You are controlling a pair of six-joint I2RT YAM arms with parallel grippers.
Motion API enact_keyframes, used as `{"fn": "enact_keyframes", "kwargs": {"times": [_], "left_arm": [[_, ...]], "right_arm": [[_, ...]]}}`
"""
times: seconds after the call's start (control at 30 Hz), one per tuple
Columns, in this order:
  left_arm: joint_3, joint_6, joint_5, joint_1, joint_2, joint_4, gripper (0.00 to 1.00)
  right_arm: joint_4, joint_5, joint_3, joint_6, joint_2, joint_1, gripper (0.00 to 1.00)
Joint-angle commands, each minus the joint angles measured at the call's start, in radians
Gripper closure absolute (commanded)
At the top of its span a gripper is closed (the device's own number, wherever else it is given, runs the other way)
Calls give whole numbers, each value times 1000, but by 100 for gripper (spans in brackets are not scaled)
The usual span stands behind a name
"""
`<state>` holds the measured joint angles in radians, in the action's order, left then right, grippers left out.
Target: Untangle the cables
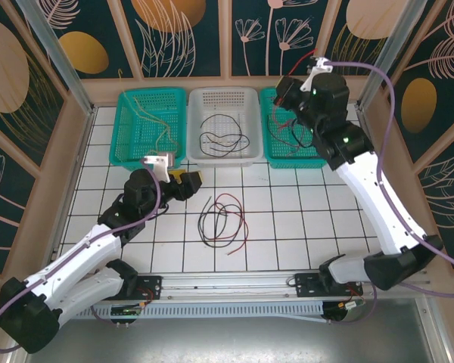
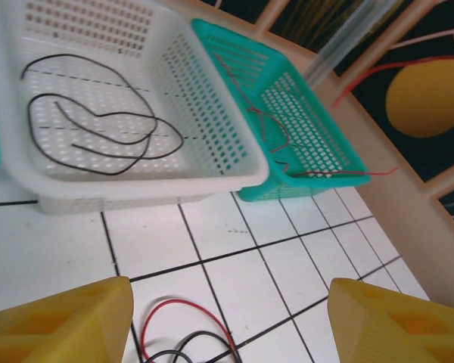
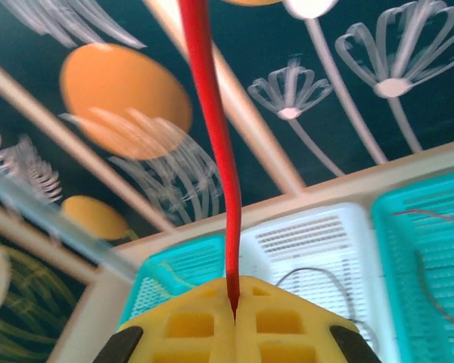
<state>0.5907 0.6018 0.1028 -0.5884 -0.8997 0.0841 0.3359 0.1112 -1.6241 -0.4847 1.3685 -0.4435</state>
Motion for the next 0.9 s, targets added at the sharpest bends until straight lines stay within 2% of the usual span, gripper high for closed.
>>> {"fn": "enact_keyframes", "kwargs": {"times": [0.0, 0.13, 0.37, 0.4, 0.53, 0.7, 0.87], "left_arm": [[-15, 49, -82, -4, 12, -66, 32], [-17, 78, -108, -4, -3, -115, 32], [-26, 93, -118, -4, -17, -173, 30], [-26, 95, -119, -5, -19, -184, 30], [-32, 108, -107, -4, -38, -209, 27], [-33, 121, -58, -4, -118, -212, 28], [-22, 124, 13, -5, -223, -211, 42]], "right_arm": [[78, 12, -93, 46, 83, 91, 100], [145, -38, -190, 44, 233, 216, 100], [247, -73, -321, 32, 442, 306, 61], [265, -69, -334, 28, 457, 306, 59], [198, -92, -218, 12, 385, 286, 59], [120, -92, -17, -11, 231, 227, 58], [60, -48, 214, -39, 49, 91, 57]]}}
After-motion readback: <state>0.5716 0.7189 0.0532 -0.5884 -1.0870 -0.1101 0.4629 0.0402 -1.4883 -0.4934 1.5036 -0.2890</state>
